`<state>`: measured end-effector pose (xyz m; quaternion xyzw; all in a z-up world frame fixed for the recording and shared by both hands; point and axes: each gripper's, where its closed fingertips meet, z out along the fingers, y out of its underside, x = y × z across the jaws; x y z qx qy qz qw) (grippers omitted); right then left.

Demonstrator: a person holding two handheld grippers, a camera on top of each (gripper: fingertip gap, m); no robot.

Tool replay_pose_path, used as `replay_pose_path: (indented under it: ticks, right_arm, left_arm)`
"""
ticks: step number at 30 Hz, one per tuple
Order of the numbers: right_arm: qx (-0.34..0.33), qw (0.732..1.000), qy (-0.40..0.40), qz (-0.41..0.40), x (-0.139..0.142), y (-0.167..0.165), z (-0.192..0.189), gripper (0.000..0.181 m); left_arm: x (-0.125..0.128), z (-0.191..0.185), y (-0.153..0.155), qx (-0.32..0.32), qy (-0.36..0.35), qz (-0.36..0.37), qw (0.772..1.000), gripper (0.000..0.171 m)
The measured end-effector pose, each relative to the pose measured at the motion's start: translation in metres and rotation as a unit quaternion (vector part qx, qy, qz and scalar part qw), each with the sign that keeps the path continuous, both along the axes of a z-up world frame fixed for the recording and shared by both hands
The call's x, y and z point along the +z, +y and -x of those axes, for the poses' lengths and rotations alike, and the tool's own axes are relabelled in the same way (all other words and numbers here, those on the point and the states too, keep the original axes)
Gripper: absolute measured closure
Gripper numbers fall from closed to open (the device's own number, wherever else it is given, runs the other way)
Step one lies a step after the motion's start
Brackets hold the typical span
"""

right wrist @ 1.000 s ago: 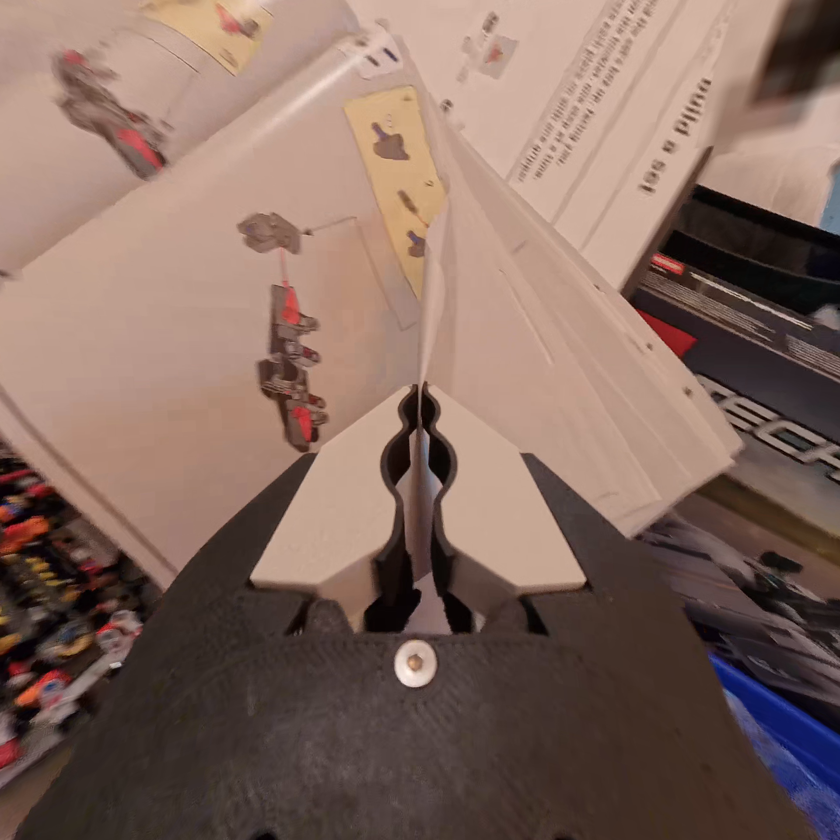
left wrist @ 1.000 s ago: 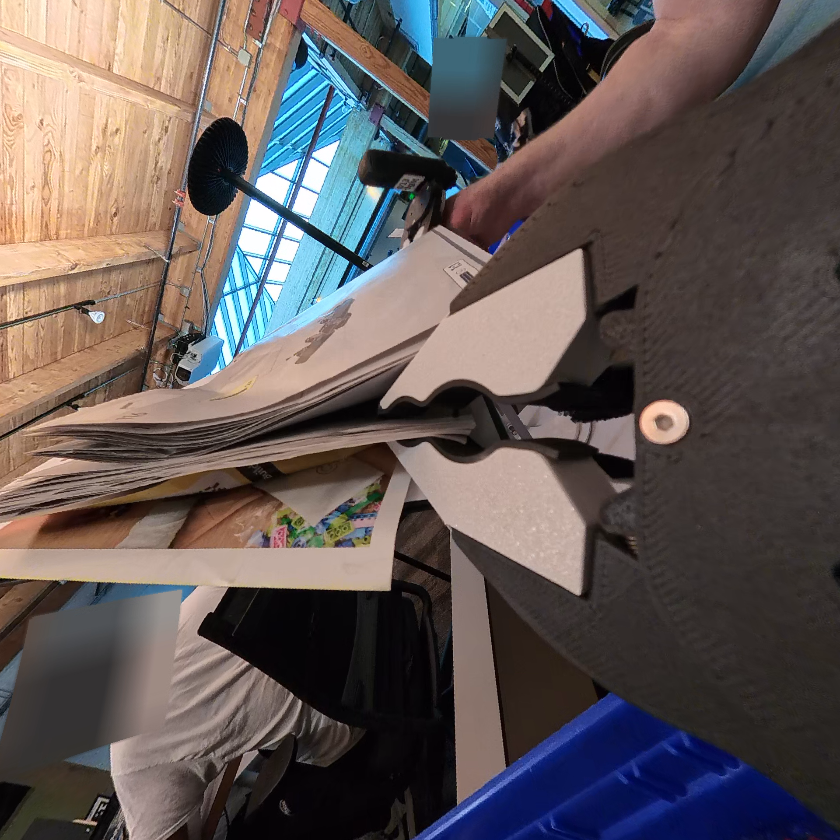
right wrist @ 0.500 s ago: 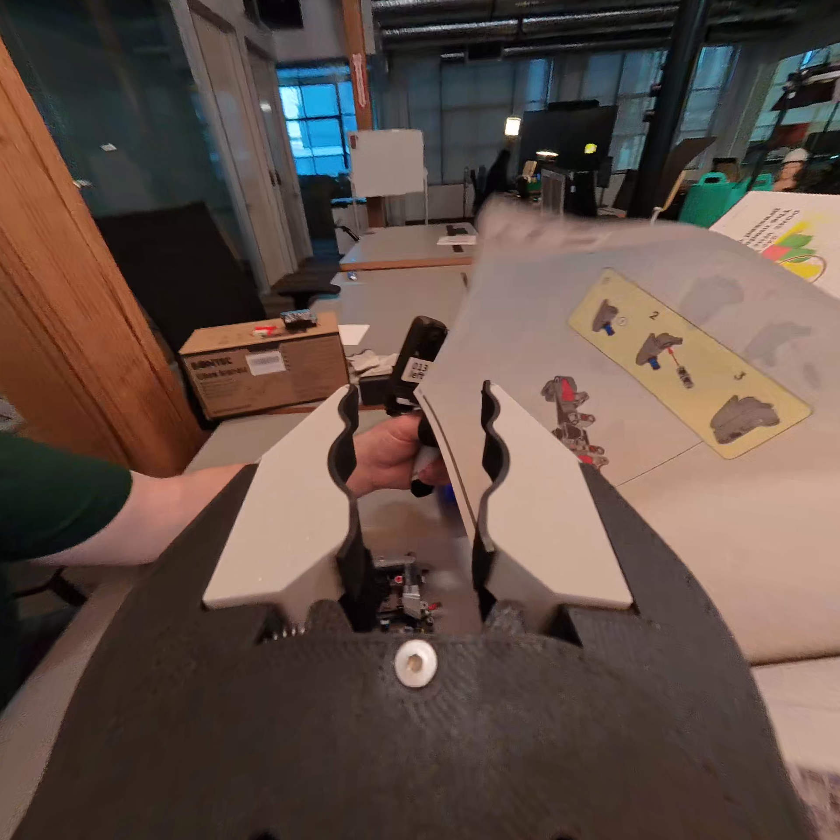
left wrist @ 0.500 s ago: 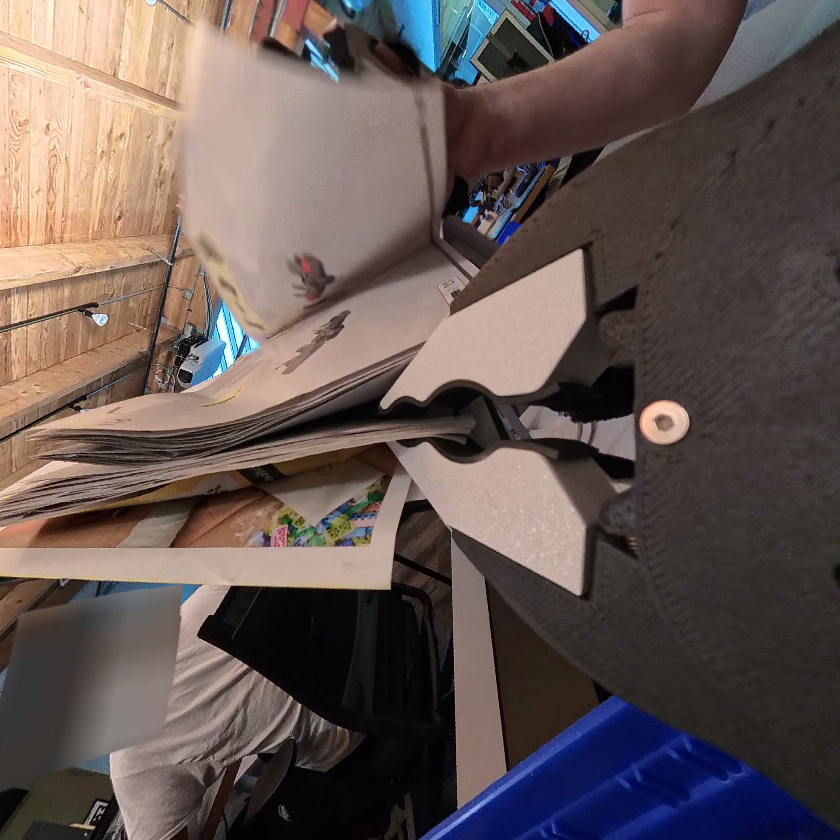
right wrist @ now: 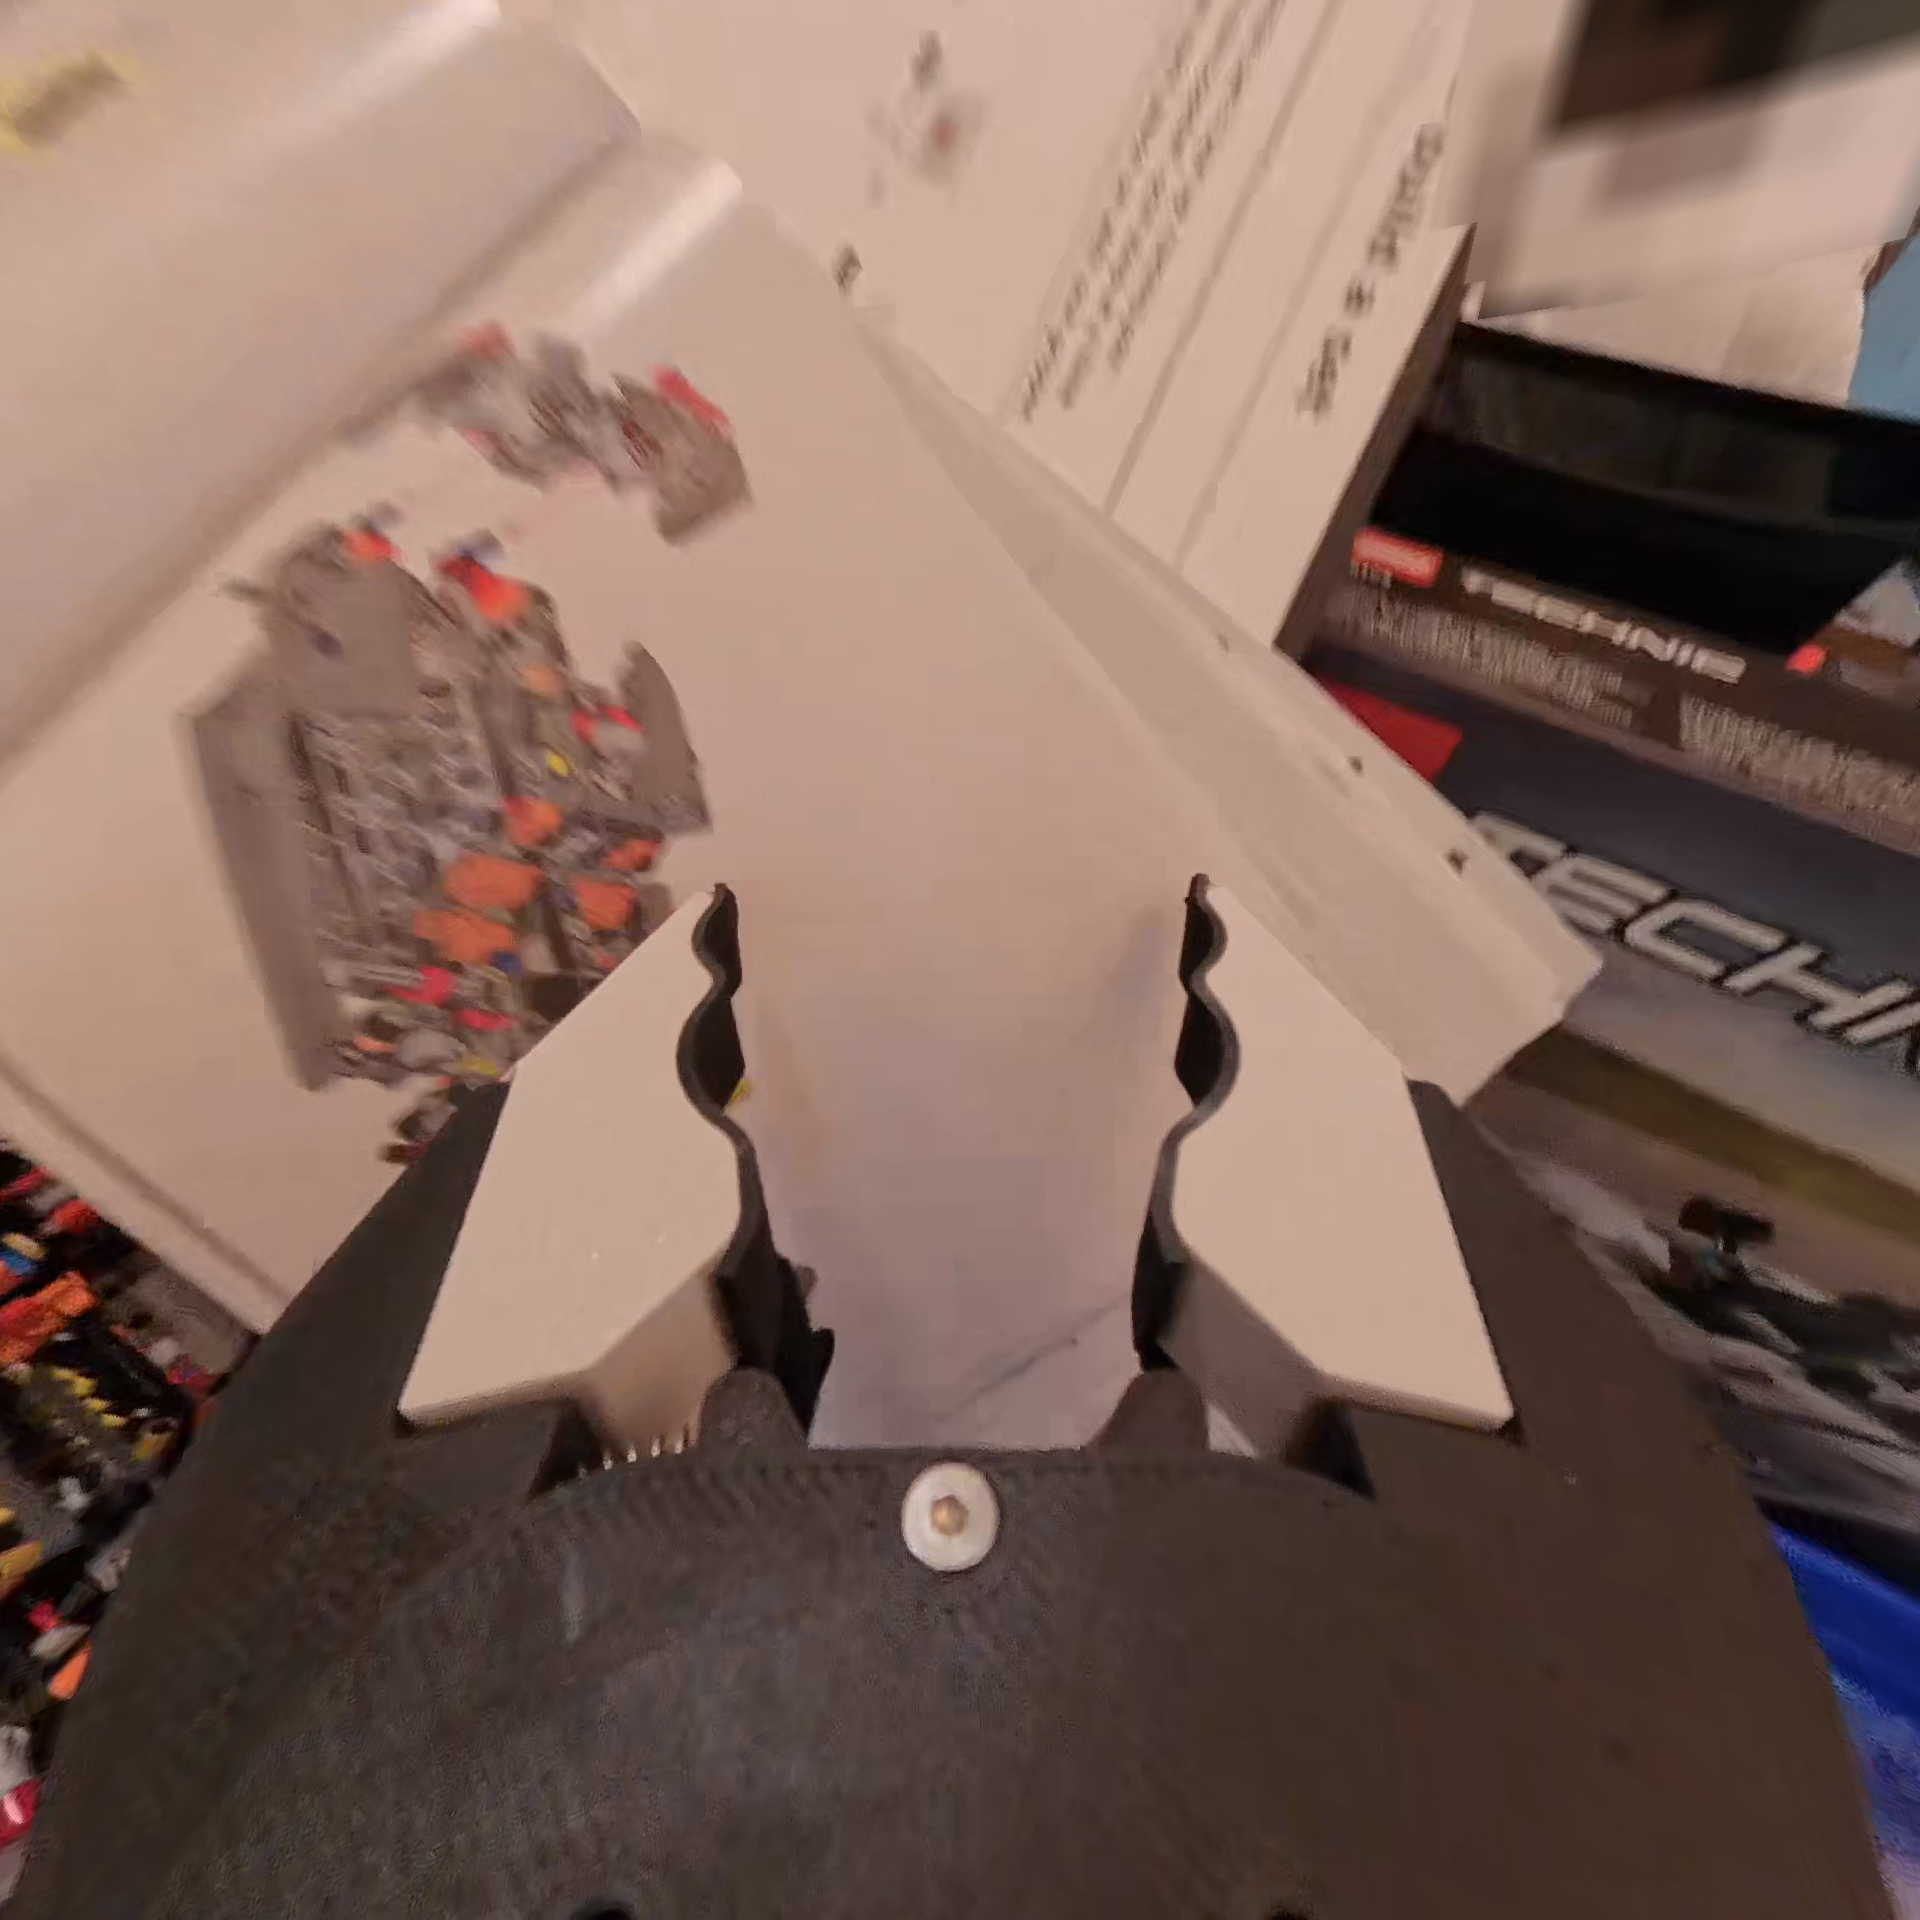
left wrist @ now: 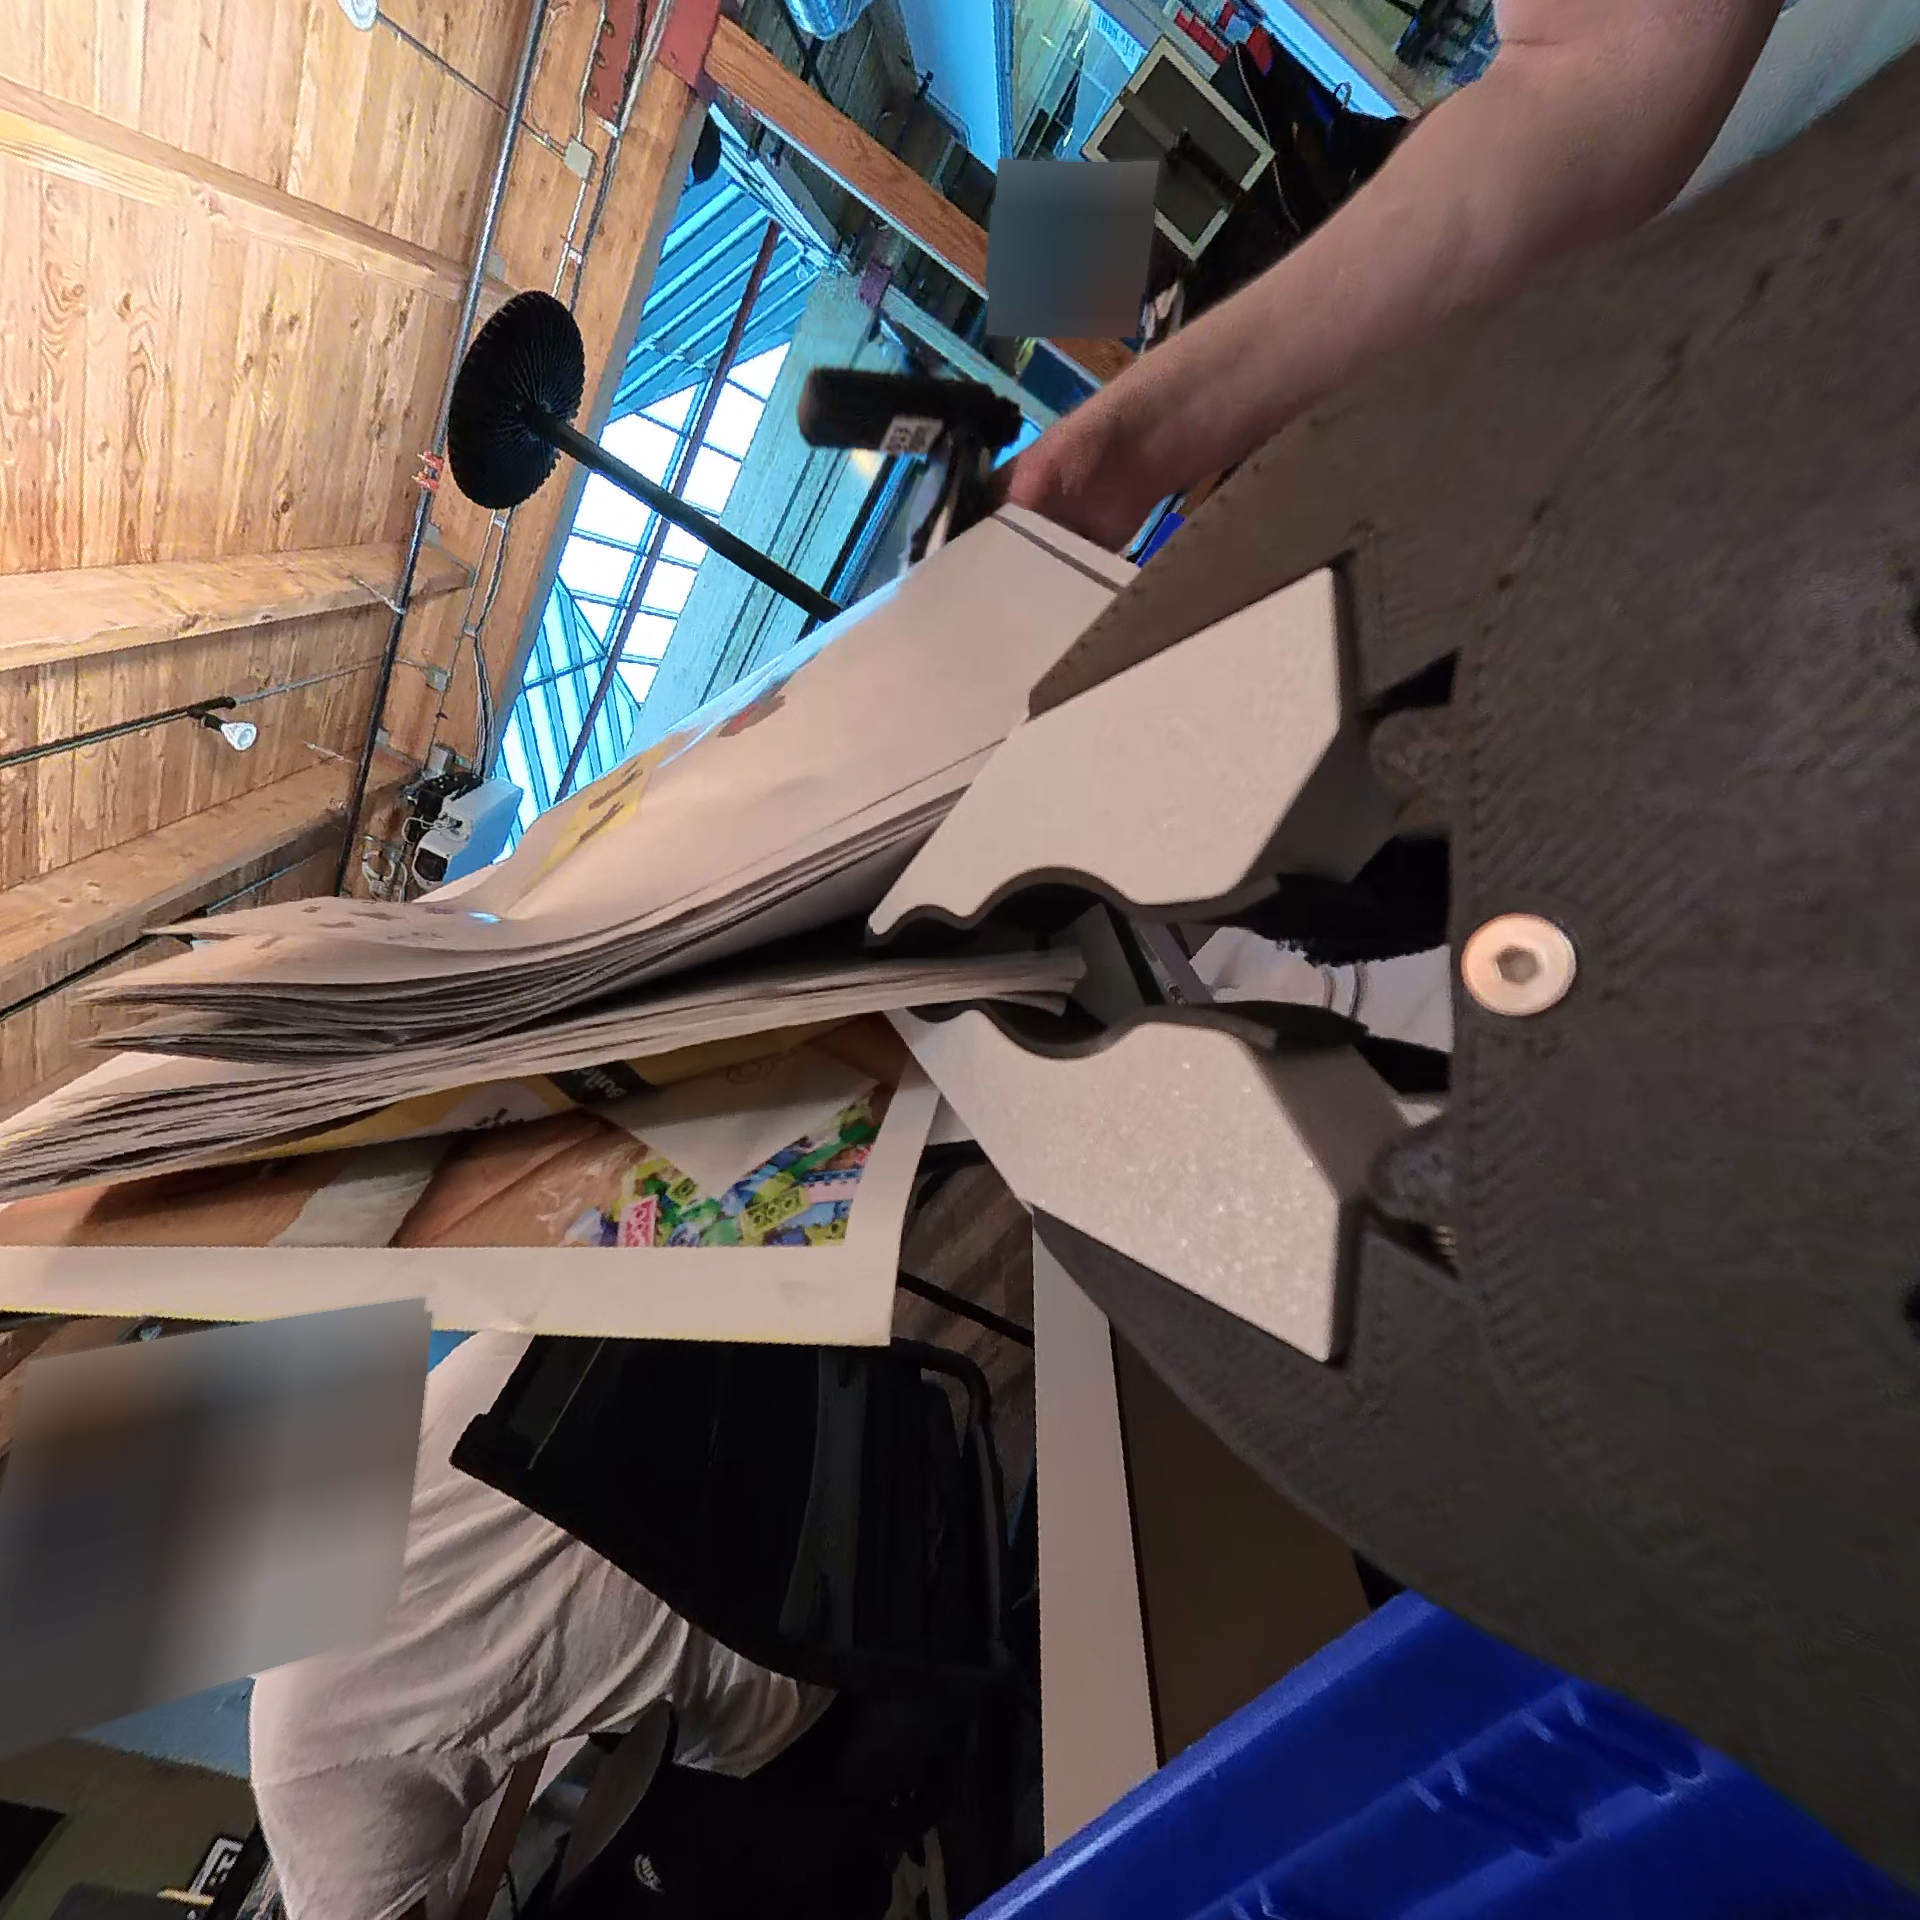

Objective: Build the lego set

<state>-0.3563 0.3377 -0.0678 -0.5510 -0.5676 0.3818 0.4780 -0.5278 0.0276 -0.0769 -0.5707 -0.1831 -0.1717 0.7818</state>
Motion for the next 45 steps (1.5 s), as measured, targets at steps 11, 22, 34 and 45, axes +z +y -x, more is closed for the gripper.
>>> replay_pose_path:
  ticks: [11,22,34,45]
  right_arm:
    - [-0.024,0.998,-0.005,-0.053,-0.016,0.002,0.008,0.119]
    - [0.006,0.993,-0.034,-0.109,-0.012,-0.018,0.011,0.181]
    - [0.072,0.996,0.032,-0.039,0.026,-0.047,0.001,0.181]
    - [0.219,0.966,0.094,0.098,0.078,-0.11,0.008,0.181]
  left_arm:
    - [-0.001,0.001,0.001,0.001,0.002,0.003,1.0,0.17]
    - [0.001,-0.001,0.0,-0.001,0.004,0.004,1.0,0.171]
    - [0.0,0.0,0.0,-0.002,0.001,0.002,1.0,0.17]
    - [-0.001,0.0,0.0,-0.003,0.0,0.002,1.0,0.17]
